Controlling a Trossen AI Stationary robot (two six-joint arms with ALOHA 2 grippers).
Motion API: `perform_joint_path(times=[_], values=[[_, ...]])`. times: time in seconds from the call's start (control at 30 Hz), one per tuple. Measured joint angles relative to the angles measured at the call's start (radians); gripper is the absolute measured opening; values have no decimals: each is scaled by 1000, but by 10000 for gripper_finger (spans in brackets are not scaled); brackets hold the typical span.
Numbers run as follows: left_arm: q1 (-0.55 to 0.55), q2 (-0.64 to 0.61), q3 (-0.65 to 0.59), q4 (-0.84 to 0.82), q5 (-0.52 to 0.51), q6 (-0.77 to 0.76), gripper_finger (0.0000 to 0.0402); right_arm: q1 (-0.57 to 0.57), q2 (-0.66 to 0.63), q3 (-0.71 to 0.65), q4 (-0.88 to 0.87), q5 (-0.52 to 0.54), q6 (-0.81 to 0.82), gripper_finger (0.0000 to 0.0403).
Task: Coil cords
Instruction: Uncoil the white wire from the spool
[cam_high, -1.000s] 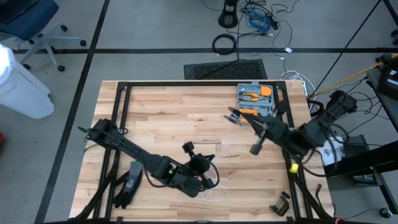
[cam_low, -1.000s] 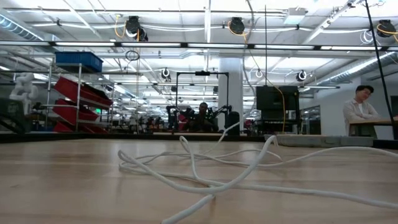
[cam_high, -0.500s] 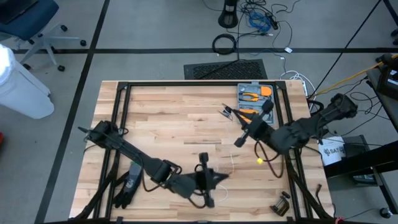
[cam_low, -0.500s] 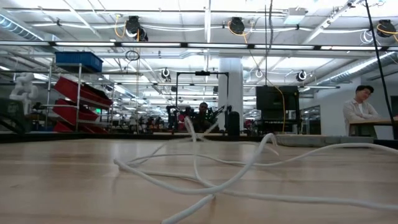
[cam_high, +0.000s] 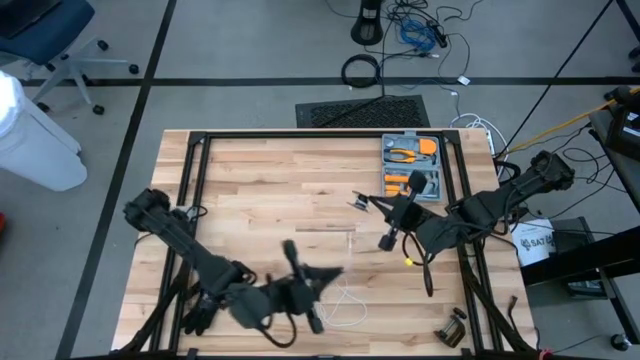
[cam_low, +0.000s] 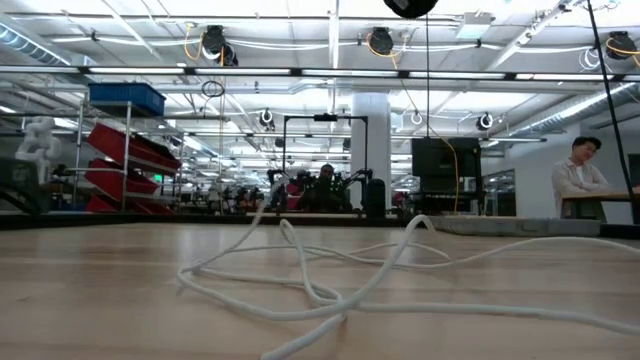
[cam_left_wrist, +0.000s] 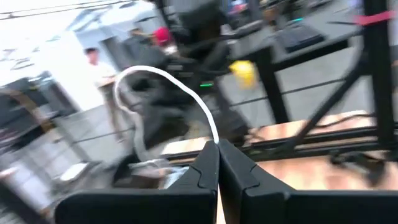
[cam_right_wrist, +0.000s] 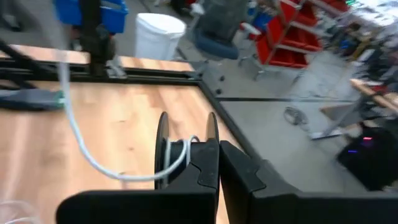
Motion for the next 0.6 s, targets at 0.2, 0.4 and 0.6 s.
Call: perform_joint_path(times=[0.2,0.4,0.6], values=[[-18,-80,0,-159,-244,-7,2,2,-20,0,-1,-145,20,0],[-29,-114,0,-265,-363,-13,2,18,-54,0,-6,-229,41,0],[-45,-114,0,-290,-363,-34,2,84,-113,0,-1,-241,45,0]])
